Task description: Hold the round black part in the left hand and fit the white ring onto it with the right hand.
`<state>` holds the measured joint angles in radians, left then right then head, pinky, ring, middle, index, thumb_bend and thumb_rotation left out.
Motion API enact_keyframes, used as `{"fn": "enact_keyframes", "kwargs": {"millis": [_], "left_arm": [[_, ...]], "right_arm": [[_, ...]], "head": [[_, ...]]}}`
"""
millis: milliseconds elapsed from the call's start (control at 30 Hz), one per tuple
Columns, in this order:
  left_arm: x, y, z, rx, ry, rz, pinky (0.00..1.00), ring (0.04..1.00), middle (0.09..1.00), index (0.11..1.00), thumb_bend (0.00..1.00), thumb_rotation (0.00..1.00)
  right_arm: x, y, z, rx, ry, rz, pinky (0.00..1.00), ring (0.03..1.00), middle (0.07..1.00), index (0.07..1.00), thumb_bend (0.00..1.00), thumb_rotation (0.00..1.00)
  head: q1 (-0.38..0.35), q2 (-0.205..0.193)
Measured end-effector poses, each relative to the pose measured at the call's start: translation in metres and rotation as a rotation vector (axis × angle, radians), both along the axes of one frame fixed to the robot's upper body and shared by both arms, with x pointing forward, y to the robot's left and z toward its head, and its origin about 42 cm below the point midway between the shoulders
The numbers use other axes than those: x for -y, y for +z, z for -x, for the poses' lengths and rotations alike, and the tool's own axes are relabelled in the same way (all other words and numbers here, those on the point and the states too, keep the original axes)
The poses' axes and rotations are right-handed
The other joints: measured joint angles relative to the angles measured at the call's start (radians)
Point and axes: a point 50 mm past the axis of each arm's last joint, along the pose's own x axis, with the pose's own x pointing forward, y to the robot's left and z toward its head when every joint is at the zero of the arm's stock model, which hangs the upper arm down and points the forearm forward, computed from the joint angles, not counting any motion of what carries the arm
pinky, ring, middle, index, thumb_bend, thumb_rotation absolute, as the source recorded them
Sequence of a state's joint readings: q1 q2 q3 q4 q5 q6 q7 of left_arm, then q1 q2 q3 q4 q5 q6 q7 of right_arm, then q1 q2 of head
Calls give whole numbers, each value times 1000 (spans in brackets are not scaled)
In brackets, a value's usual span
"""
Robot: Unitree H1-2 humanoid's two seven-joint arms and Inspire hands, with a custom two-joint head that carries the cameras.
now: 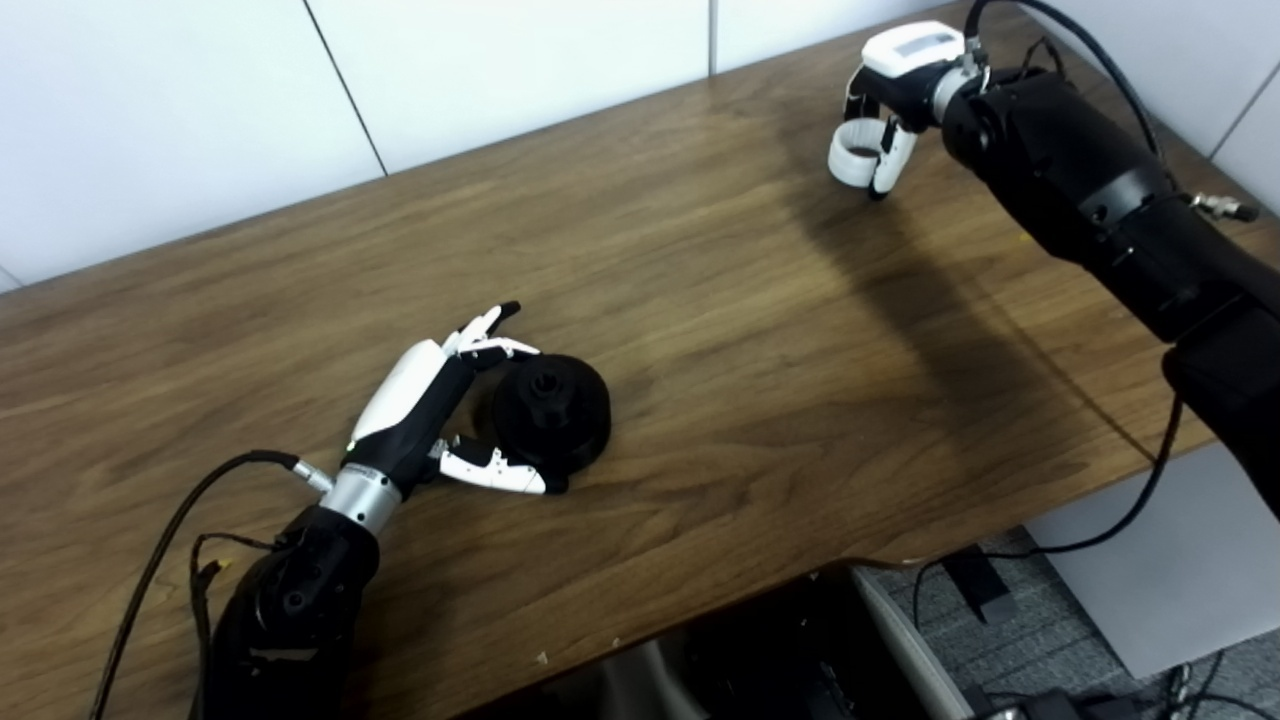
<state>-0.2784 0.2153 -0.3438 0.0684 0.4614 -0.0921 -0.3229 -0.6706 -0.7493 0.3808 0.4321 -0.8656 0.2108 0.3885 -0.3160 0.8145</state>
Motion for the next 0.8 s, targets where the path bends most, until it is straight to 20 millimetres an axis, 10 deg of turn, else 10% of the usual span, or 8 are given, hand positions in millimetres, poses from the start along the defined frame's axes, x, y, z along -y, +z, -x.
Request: {"fn": "enact_keyframes", "kwargs": {"millis": [367,467,800], "left_arm": [[0,0,0,3,2,1,1000,1000,1000,618,1000,304],[0,0,0,3,2,1,1000,1000,1000,619,1000,298],[0,-1,1,3,3,0,1000,1000,1000,621,1000,288]], "right_arm": [[-4,-1,2,27,4,-42,968,752,654,612,801,135],[-4,0,2,50,4,-49,990,745,635,506,553,139],[-5,-1,4,54,11,-53,1000,760,640,493,523,140]], "head": [[3,2],[3,2],[5,8]]}}
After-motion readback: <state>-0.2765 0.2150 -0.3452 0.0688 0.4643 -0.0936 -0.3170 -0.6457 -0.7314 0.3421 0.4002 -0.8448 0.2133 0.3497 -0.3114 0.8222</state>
